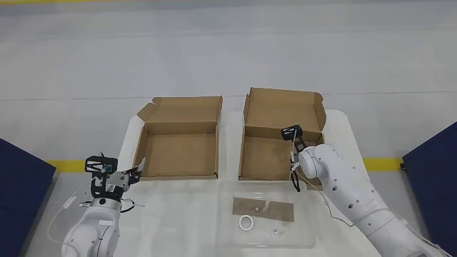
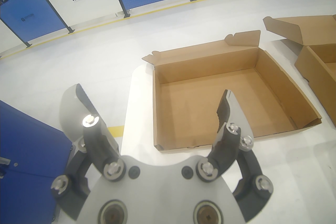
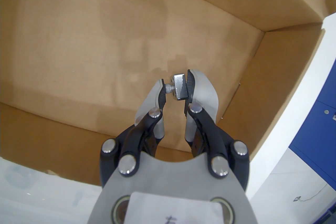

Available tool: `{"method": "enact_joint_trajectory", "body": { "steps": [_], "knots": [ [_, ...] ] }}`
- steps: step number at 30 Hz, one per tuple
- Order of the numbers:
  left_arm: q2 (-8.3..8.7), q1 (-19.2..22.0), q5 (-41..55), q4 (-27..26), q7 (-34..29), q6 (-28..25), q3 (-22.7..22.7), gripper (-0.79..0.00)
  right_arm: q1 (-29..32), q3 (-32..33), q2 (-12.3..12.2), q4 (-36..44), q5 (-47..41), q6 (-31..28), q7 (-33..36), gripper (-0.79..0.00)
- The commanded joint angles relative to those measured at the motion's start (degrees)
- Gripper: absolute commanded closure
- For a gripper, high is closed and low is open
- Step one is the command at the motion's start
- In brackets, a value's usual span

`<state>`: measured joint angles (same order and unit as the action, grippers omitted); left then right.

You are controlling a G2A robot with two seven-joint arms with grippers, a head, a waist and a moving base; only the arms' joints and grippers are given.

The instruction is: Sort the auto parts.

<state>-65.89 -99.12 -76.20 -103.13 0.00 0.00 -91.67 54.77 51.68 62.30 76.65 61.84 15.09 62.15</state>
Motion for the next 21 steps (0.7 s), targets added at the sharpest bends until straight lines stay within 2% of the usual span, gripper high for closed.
{"method": "enact_joint_trajectory", "body": {
  "steps": [1,21],
  "knots": [
    [0.00,0.00,0.00,0.00,0.00,0.00,0.00,-0.785,-0.09,0.00,0.19,-0.42,0.04,0.06,-0.07,0.000],
    [0.00,0.00,0.00,0.00,0.00,0.00,0.00,-0.785,-0.37,0.67,1.69,-3.04,1.51,-0.75,-0.14,0.000]
  ]
}}
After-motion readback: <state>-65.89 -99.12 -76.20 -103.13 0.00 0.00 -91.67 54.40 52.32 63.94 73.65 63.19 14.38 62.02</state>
